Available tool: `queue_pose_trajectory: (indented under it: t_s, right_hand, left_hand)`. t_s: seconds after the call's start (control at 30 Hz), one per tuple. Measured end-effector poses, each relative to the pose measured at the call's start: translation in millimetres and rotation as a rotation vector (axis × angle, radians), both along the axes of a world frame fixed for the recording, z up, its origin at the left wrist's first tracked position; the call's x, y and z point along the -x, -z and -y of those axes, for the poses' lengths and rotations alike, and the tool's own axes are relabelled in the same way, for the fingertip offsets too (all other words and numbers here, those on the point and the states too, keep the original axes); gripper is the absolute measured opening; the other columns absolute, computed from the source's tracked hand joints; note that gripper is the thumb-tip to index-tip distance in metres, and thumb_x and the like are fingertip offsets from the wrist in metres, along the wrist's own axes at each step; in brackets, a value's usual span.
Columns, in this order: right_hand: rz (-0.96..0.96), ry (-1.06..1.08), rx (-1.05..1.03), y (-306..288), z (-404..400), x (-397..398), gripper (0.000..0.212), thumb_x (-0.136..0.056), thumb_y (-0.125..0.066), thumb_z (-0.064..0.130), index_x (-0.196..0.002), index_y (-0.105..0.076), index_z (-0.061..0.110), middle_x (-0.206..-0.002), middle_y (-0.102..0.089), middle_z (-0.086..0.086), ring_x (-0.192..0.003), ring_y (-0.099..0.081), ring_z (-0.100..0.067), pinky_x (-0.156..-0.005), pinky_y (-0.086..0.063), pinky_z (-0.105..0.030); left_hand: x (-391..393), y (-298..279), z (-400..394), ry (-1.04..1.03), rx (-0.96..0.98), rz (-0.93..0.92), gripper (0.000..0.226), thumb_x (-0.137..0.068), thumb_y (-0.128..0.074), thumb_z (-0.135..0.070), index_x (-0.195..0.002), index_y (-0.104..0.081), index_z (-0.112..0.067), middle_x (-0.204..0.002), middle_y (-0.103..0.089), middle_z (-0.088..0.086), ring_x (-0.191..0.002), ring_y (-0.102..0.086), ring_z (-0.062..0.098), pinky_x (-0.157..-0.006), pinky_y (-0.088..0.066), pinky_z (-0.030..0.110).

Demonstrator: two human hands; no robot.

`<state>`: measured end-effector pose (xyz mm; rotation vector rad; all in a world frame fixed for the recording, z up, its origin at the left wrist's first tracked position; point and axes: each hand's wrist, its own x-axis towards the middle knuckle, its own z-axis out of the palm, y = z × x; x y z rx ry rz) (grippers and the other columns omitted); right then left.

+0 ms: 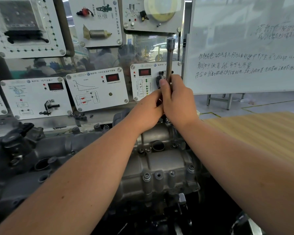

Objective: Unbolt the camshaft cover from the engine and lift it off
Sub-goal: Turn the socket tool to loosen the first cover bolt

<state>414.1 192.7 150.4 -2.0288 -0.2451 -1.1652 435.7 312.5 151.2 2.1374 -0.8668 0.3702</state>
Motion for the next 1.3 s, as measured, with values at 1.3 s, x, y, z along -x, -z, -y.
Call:
queue_pose_trajectory:
  t_s: [1.3]
  right_hand:
    - [0.017,0.019,-0.014,-1.1,-0.3,1.9,0.026,-0.108,-0.036,0.031,-0.088,-0.045,0.017,-0.069,-0.057,0.0,-0.064,-0.056,-0.021,-0.058,-0.047,-0.043]
  left_hand:
    - [1.9,0.3,-1.3,0.036,0.017,-0.072,0.039,-0.111,-0.041,-0.036,-0.149,-0.048,-0.038,-0.127,-0.063,-0.014,-0.106,-0.063,0.005,-0.076,-0.046,0.016]
